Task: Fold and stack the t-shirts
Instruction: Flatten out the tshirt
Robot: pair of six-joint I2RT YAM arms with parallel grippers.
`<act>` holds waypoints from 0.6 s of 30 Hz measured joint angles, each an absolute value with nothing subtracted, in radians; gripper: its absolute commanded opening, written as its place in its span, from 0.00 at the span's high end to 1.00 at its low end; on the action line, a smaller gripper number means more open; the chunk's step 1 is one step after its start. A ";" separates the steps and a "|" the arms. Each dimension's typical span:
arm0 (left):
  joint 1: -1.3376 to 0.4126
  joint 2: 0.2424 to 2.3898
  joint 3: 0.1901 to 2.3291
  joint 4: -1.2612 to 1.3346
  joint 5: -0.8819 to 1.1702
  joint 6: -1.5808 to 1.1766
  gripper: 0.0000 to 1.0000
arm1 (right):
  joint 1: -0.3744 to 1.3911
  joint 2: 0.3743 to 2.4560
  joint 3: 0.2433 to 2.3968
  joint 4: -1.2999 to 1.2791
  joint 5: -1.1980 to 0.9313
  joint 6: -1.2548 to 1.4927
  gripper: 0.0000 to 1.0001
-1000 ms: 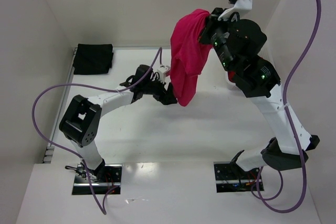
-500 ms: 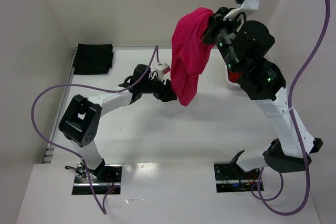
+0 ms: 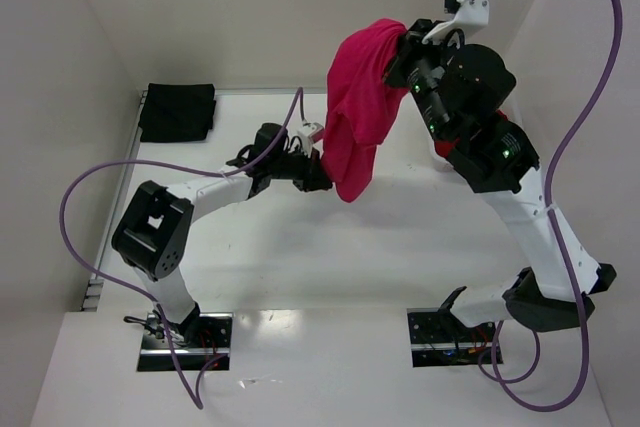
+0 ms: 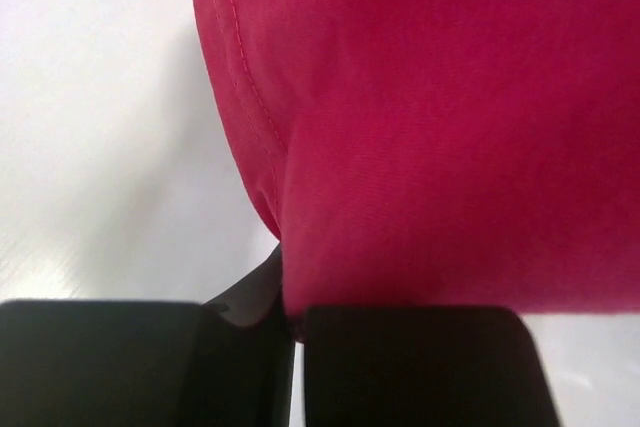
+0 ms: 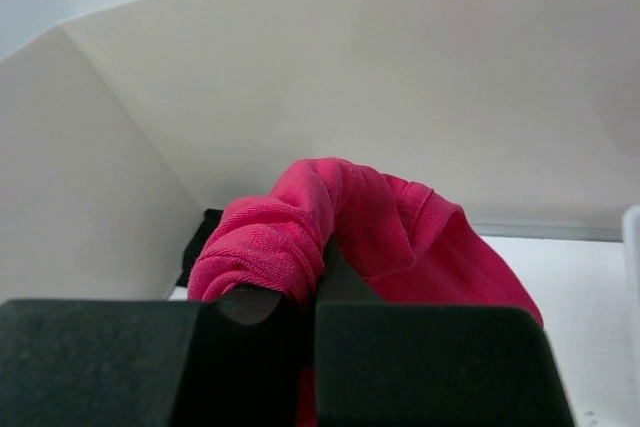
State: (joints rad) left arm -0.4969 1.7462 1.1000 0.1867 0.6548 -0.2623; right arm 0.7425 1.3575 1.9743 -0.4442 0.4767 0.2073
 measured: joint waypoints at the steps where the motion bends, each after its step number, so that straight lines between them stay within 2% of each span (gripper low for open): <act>1: -0.497 1.744 1.101 0.173 0.645 -0.258 1.00 | 0.743 1.353 1.951 -0.431 0.496 0.202 1.00; 7: -0.482 1.629 1.115 0.002 0.521 -0.213 1.00 | 0.735 1.348 1.814 -0.409 0.612 0.181 1.00; 13: -0.411 1.335 1.171 -0.139 0.337 -0.186 1.00 | 0.652 1.339 1.613 -0.394 0.630 0.254 1.00; 18: -0.349 1.120 1.289 -0.192 0.221 -0.192 1.00 | 0.597 1.338 1.488 -0.387 0.606 0.324 0.92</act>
State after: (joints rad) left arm -0.3489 1.1198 1.2888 -0.1921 0.2211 -0.1917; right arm 0.5972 1.3384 1.4879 -0.3874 0.6056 0.3237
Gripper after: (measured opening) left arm 0.012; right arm 0.056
